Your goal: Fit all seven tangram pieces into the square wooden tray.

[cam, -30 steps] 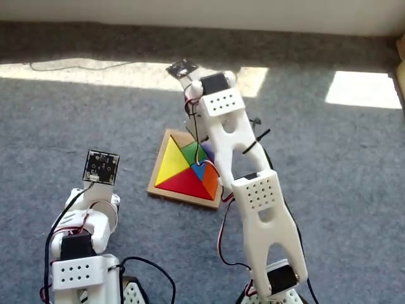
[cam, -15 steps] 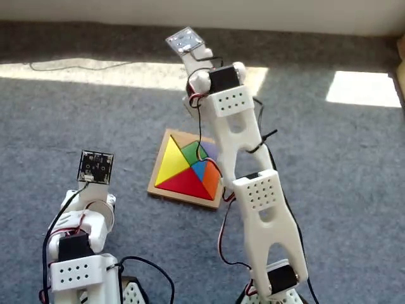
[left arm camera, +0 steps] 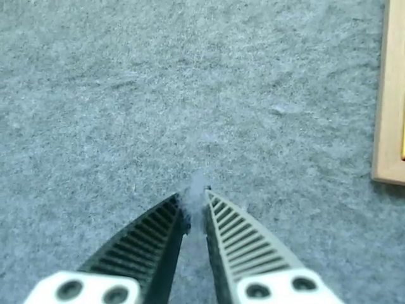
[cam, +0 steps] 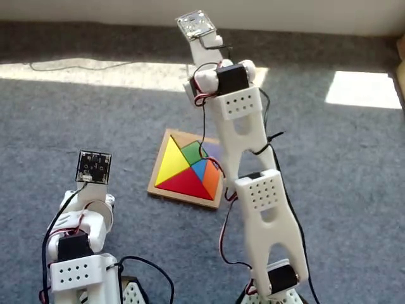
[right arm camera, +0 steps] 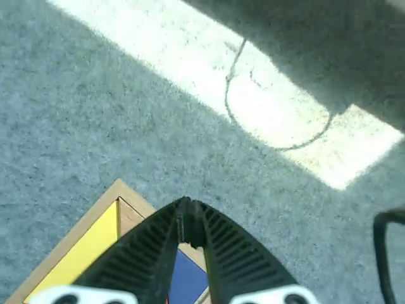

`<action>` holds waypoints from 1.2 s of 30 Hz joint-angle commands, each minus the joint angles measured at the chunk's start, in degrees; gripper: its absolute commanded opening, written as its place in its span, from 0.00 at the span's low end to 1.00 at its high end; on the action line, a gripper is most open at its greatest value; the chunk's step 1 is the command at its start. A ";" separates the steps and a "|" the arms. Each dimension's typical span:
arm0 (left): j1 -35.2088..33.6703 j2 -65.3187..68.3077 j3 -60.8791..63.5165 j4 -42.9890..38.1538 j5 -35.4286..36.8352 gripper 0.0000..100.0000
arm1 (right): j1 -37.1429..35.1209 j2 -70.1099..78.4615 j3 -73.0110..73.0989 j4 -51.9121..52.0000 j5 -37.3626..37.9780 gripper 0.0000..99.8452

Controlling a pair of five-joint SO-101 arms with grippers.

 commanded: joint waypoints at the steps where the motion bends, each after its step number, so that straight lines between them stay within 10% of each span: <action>1: -0.75 -0.48 -0.40 -0.26 0.09 0.05 | 1.36 -12.88 3.38 1.01 -0.79 0.01; 36: -0.48 -0.48 -0.40 -1.14 0.18 0.05 | 6.37 -119.87 120.22 -5.58 -0.79 0.01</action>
